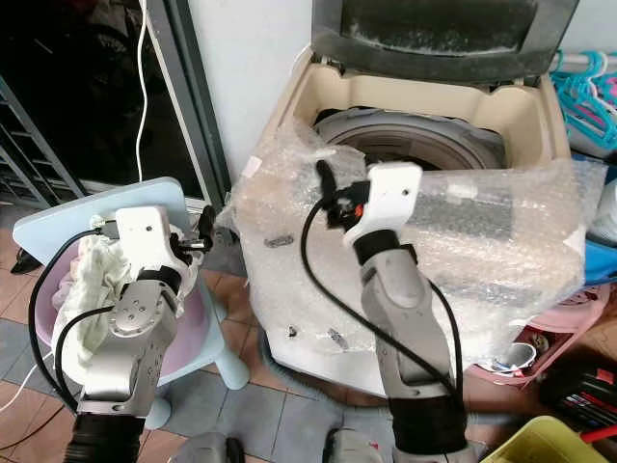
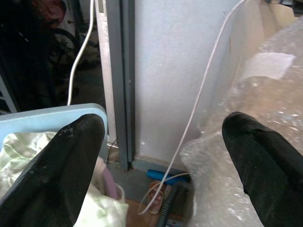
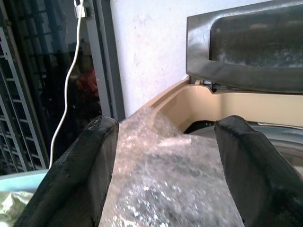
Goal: Clothes washing
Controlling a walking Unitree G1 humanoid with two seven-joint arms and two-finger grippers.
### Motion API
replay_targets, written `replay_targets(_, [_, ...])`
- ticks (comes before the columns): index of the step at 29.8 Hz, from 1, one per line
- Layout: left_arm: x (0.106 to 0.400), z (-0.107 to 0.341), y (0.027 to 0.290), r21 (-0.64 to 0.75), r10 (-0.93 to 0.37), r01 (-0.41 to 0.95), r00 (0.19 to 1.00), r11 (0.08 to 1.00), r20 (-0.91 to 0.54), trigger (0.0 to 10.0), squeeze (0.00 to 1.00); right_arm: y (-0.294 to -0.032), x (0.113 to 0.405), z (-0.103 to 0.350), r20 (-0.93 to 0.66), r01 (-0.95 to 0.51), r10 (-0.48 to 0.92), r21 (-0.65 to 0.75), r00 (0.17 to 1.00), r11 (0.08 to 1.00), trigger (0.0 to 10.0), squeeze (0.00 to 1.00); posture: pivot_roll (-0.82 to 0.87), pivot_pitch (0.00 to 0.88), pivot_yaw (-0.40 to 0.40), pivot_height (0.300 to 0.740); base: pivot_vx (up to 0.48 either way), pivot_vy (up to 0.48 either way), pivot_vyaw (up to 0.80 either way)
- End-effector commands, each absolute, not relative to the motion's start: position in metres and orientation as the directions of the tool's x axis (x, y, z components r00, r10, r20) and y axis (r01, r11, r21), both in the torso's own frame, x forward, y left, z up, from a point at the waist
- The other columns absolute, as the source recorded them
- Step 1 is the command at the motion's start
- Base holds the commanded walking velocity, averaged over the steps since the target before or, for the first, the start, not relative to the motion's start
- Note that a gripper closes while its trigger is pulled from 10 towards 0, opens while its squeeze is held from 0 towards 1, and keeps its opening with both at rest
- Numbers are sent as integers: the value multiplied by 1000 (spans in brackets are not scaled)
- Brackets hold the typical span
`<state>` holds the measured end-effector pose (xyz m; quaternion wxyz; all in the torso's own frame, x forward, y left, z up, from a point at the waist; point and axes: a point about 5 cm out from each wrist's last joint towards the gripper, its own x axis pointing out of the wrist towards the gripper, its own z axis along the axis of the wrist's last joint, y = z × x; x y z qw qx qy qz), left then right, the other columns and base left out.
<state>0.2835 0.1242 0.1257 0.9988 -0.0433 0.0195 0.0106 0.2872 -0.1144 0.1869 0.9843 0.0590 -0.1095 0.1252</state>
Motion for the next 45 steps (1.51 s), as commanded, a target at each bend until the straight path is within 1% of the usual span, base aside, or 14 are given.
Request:
replay_targets(1, [281, 126, 121, -102, 15, -18, 999, 995, -35, 10000, 0, -116, 286, 188, 220, -260, 230, 119, 948, 958, 10000, 1000, -18, 43, 38, 740, 0, 442, 0])
replay_targets(2, [281, 126, 119, -100, 7, -11, 999, 995, -36, 10000, 0, -121, 286, 181, 176, -227, 199, 155, 964, 961, 10000, 667, -20, 43, 38, 740, 0, 480, 0])
replay_targets(3, [281, 125, 119, -98, 3, -7, 999, 995, -37, 10000, 0, -125, 285, 176, 148, -205, 183, 157, 972, 966, 10000, 0, -20, 44, 39, 740, 0, 480, 0])
replay_targets(10, [279, 124, 117, -114, -15, 11, 999, 993, -40, 10000, 0, -133, 282, 162, 53, -112, 105, 179, 993, 977, 10000, 0, -20, 45, 37, 740, 0, 480, 0])
replay_targets(14, [278, 125, 114, -120, -51, 48, 998, 992, -29, 10000, 0, -126, 277, 168, 114, -224, 205, 195, 972, 955, 10000, 0, -19, 41, 39, 740, 0, 480, 0])
replay_targets(20, [276, 124, 114, -122, -56, 53, 998, 991, -27, 10000, 0, -127, 273, 164, 70, -236, 232, 68, 970, 969, 10000, 0, -18, 38, 41, 740, 0, 480, 0])
replay_targets(22, [275, 124, 113, -127, -66, 63, 997, 990, -25, 10000, 0, -130, 272, 151, 17, -244, 250, 288, 968, 926, 10000, 0, -17, 34, 41, 740, 0, 480, 0])
replay_targets(23, [275, 124, 113, -130, -71, 67, 997, 989, -23, 10000, 0, -133, 272, 150, 16, -231, 239, 321, 971, 919, 10000, 0, -17, 34, 41, 740, 0, 480, 0])
replay_targets(25, [276, 125, 114, -126, -63, 61, 998, 990, -17, 10000, 0, -141, 278, 147, 3, -181, 188, 301, 982, 937, 10000, 0, -11, 45, 40, 740, 0, 371, 0])
replay_targets(29, [277, 126, 125, -71, 32, -32, 999, 997, -5, 10000, 0, -149, 283, 135, -61, -82, 88, 98, 994, 992, 10000, 0, -6, 45, 42, 740, 0, 0, 0])
replay_targets(31, [277, 122, 128, -82, 42, -46, 998, 996, -46, 10000, 0, -146, 282, 134, -65, -97, 109, 166, 992, 981, 10000, 0, -6, 45, 42, 740, 0, 0, 0])
replay_targets(34, [274, 120, 132, -79, 35, -39, 998, 996, -47, 10000, 0, -145, 280, 133, -55, -89, 96, 125, 994, 988, 10000, 0, -10, 52, 46, 740, 0, 0, 0])
replay_targets(36, [268, 117, 140, -85, 42, -45, 998, 995, -40, 10000, 0, -146, 274, 128, -69, -125, 126, 11, 990, 992, 10000, 0, -15, 54, 46, 740, 0, 0, 0])
replay_targets(45, [257, 105, 152, -71, 41, -48, 995, 996, -94, 10000, 0, -156, 265, 115, -85, -110, 112, 29, 990, 994, 10000, 0, -14, 65, 46, 740, 0, 0, 86])
